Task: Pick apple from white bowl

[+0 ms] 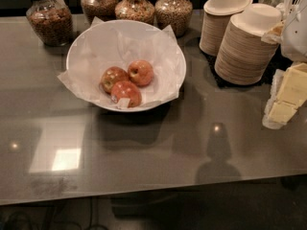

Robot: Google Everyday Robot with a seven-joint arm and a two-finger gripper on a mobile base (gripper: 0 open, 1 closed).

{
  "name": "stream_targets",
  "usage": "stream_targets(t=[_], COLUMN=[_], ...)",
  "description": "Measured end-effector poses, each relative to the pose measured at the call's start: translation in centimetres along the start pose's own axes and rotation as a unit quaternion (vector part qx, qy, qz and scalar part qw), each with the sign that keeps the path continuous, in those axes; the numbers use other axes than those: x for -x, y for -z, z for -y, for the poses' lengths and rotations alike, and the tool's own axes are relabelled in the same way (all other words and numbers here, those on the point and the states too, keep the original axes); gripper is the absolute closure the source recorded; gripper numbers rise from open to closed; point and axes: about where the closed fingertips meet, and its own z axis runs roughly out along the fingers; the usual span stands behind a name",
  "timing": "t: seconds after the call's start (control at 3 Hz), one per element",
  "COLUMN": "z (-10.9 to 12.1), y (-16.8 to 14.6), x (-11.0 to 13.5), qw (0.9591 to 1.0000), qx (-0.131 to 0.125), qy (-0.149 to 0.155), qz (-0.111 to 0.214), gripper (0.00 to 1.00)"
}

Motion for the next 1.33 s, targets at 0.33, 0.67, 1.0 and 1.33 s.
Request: stream_targets(t=[0.33, 0.67, 1.0, 1.33], z=[1.0, 2.6, 4.0, 4.6], y=[-0.7, -1.3, -1.9, -1.6], x=[2.3, 7.0, 11.1, 14.9], qw=[0.9983, 0.9892, 0.9750, 0.9608], qx=[0.001, -0.004, 0.008, 0.016], qy=[0.013, 0.058, 0.095, 0.136], qz=[0.056, 0.135, 0.201, 0.241], gripper=[0.00, 0.00, 0.00, 0.00])
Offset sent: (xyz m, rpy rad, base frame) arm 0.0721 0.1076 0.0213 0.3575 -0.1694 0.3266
